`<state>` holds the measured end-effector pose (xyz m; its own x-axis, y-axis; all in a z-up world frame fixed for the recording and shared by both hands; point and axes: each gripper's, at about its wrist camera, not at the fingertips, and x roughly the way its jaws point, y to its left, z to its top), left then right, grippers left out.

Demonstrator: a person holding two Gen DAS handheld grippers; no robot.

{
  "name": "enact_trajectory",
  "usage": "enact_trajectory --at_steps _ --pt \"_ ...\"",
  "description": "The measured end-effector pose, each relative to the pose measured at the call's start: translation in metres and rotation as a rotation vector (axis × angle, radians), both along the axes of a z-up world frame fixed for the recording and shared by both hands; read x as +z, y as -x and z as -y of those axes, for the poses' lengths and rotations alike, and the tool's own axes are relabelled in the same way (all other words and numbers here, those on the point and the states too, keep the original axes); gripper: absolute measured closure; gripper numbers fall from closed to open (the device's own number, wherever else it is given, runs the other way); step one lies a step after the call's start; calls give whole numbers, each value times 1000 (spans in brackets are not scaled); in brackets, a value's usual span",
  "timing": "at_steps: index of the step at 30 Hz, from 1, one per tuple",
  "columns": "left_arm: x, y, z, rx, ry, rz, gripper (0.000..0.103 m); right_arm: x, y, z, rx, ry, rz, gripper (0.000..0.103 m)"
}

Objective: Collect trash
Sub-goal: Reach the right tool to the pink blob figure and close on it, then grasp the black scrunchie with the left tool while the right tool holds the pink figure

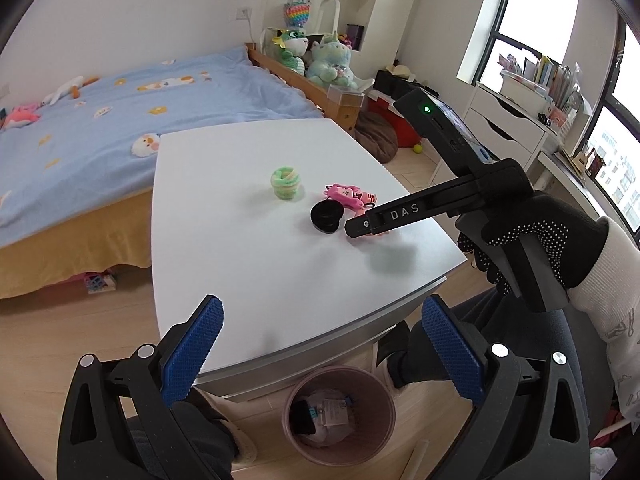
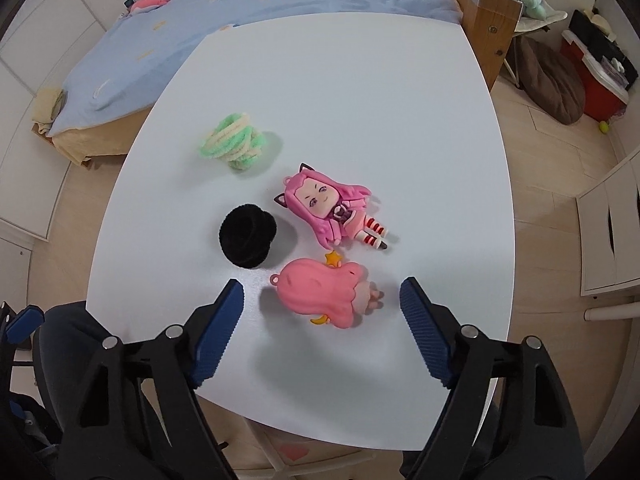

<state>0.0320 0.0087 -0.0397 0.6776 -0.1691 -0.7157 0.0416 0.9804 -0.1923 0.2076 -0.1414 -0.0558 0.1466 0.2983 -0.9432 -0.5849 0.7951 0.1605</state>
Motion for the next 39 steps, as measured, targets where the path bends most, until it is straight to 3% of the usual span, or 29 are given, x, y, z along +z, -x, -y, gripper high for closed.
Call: enact_trajectory --at_steps 2,4,7,22,39 --pt "0 0 1 0 2 0 7 0 0 0 0 1 5 27" --pt "-1 0 1 0 1 -1 7 1 0 1 1 11 20 39" --pt "-1 0 1 -1 2 -1 7 2 0 3 4 10 24 48" --pt "0 -21 5 -18 -12 -11 7 19 9 32 -7 -82 50 49" --pt "-9 -104 12 -47 -66 -127 7 43 13 62 -8 -75 113 49"
